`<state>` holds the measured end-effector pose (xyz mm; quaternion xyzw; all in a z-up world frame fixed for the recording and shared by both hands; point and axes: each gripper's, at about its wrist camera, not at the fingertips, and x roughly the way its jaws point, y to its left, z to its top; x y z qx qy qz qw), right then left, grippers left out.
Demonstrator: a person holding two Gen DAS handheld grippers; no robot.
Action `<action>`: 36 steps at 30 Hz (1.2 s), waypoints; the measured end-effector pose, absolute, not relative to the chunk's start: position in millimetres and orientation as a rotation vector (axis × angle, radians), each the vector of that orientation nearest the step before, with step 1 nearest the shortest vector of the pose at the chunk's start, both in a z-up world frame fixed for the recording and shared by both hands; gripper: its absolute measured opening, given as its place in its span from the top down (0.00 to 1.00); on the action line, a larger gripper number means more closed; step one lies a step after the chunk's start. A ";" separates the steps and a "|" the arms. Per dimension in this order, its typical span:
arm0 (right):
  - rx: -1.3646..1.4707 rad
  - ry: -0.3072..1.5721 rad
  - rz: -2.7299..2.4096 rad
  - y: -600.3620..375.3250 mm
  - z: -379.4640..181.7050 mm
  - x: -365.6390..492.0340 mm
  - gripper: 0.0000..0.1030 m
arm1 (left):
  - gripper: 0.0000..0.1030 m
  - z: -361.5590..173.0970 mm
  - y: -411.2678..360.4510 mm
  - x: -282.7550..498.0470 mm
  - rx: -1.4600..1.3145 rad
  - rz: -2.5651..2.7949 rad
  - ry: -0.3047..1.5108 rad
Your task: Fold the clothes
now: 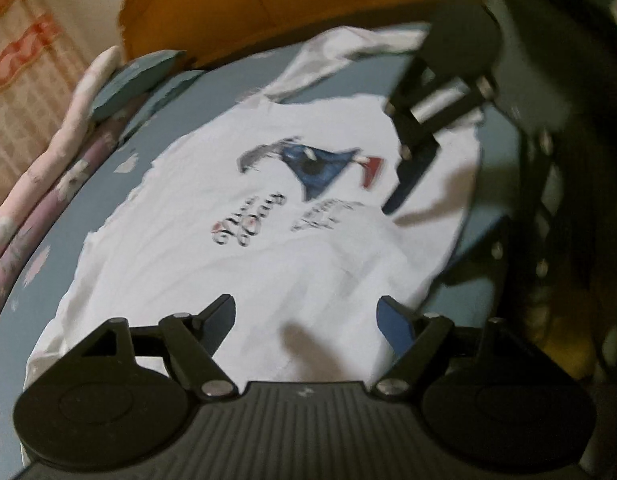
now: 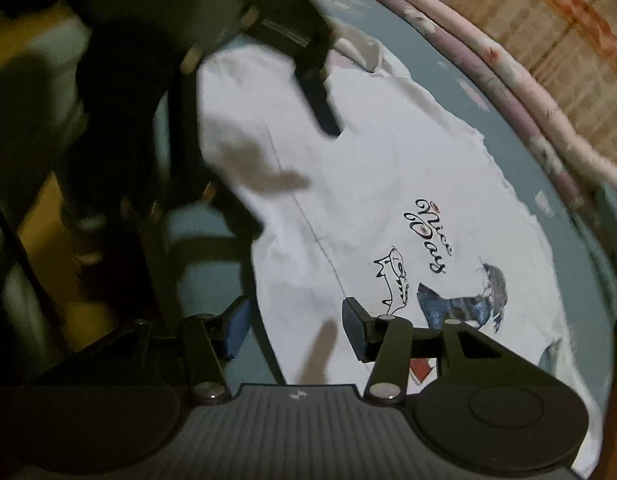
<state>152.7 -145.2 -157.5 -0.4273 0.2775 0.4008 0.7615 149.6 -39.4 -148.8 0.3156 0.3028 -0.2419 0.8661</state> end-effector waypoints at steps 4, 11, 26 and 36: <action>-0.922 0.567 0.817 -143.6 -152.2 159.8 0.47 | 0.24 -141.0 -34.6 149.3 0.627 -0.529 0.623; -0.772 0.601 0.766 -155.4 -132.8 183.8 0.45 | 0.22 -163.9 -48.4 145.6 0.748 -0.560 0.637; -0.759 0.639 0.872 -155.9 -131.6 159.6 0.45 | 0.22 -168.7 -39.7 139.7 0.868 -0.583 0.638; -0.687 0.782 1.045 -139.0 -147.3 163.4 0.56 | 0.21 -151.3 -19.2 159.7 0.672 -0.525 0.665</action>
